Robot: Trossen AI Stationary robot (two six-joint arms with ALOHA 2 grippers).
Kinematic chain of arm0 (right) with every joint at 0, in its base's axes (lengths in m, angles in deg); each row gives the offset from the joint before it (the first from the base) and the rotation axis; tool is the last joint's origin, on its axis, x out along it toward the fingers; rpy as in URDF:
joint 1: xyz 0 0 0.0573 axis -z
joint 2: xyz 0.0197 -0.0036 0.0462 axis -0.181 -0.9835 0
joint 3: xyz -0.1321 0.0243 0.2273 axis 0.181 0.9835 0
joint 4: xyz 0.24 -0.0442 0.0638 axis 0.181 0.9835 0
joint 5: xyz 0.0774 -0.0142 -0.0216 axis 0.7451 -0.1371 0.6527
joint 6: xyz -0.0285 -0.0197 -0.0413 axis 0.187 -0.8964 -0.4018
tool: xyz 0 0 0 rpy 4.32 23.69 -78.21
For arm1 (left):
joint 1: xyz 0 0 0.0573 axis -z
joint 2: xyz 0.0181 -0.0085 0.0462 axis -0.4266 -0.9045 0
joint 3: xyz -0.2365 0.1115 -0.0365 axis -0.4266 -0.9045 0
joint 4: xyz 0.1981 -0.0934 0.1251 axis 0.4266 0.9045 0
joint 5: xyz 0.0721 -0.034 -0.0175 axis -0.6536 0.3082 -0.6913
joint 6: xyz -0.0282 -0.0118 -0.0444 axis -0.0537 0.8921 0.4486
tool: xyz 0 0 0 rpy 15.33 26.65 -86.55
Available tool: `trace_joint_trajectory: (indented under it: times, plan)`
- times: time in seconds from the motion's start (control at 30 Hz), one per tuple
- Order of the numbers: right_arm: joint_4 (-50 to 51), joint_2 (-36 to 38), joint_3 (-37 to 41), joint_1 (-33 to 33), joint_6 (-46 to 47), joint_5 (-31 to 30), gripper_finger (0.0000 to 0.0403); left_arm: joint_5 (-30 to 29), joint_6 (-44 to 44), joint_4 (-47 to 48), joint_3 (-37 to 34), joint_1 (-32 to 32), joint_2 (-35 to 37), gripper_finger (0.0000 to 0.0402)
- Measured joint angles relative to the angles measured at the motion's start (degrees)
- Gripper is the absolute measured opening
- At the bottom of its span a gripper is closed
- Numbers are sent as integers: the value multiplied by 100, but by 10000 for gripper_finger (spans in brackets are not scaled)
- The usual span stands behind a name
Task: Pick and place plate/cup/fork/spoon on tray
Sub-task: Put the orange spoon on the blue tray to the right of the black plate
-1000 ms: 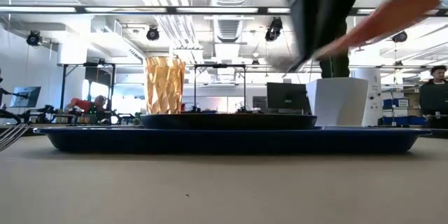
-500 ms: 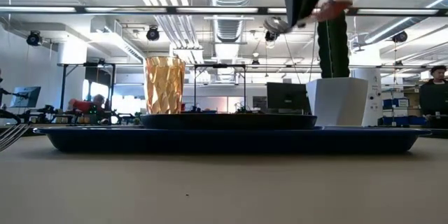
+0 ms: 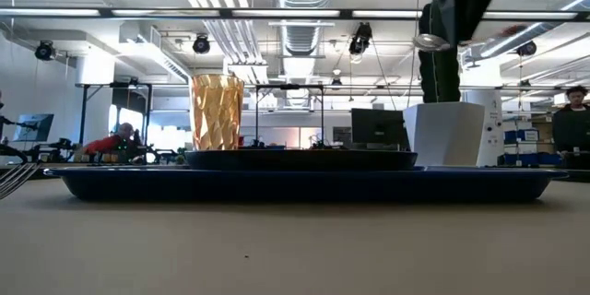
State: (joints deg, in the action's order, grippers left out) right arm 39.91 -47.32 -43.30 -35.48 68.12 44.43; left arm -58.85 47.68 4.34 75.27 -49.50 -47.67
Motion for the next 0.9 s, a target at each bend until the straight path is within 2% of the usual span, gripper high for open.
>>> trace_joint_trajectory:
  times: [0.23, 0.67, 0.9]
  plan:
    - [-570, 579, 1095, 112, 41, -2, 8, 0, 0, -2, -2, 0, 0, 116]
    - [-2483, 1307, 2923, 851, -1060, 0, 8, -2, 2, -1, -2, 1, 0, 116]
    - [-2990, 1630, 3566, 1090, -1347, 26, 8, -4, 2, 0, -2, 0, 0, 116]
